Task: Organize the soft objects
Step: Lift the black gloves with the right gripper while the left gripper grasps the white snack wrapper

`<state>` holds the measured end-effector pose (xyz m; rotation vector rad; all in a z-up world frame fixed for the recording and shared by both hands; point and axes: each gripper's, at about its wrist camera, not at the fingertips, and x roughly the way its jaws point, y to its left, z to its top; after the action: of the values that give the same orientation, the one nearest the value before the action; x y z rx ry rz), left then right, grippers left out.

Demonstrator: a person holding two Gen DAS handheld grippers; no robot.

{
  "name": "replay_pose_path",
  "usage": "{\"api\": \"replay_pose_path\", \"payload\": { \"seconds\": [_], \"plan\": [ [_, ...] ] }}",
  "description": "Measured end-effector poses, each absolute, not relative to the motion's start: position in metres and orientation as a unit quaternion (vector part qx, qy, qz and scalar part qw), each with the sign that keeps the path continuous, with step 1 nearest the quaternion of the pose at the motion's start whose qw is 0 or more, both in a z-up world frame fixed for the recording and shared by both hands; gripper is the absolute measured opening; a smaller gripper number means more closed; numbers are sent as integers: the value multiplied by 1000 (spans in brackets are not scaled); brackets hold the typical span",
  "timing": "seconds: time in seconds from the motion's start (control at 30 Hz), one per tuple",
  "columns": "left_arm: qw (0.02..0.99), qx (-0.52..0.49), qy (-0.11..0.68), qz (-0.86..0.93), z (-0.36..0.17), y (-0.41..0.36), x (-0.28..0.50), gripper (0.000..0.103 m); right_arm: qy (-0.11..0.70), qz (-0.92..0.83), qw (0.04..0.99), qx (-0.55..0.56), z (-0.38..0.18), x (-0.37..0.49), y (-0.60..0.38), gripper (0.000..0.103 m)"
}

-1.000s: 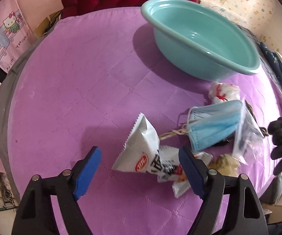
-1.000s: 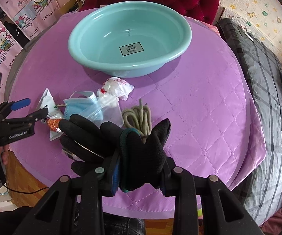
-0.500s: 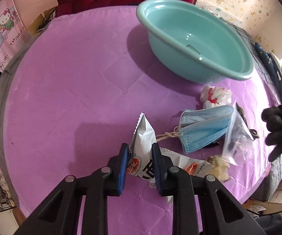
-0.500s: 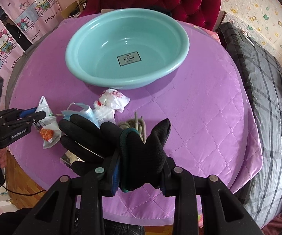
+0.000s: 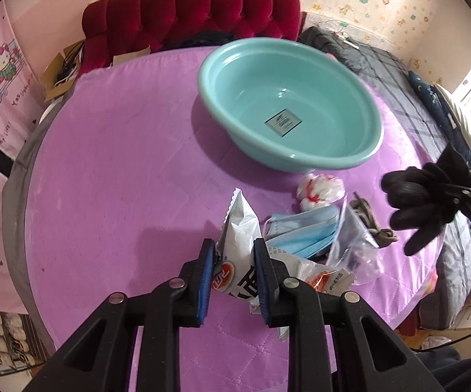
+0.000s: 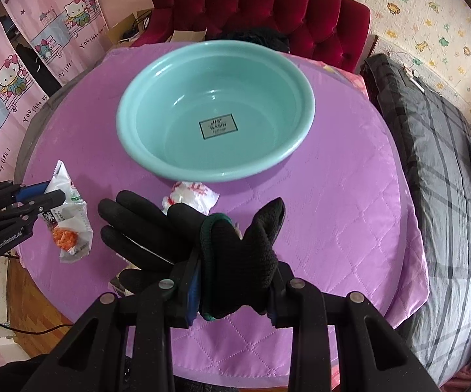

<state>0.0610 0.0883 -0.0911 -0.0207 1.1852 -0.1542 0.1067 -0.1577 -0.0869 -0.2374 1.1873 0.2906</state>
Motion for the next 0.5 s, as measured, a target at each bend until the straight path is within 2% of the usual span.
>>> {"api": "replay_pose_path", "payload": {
  "seconds": [0.5],
  "plan": [
    [826, 4, 553, -109, -72, 57, 85, 25, 551, 135, 816, -108, -79, 134, -154, 33]
  ]
}}
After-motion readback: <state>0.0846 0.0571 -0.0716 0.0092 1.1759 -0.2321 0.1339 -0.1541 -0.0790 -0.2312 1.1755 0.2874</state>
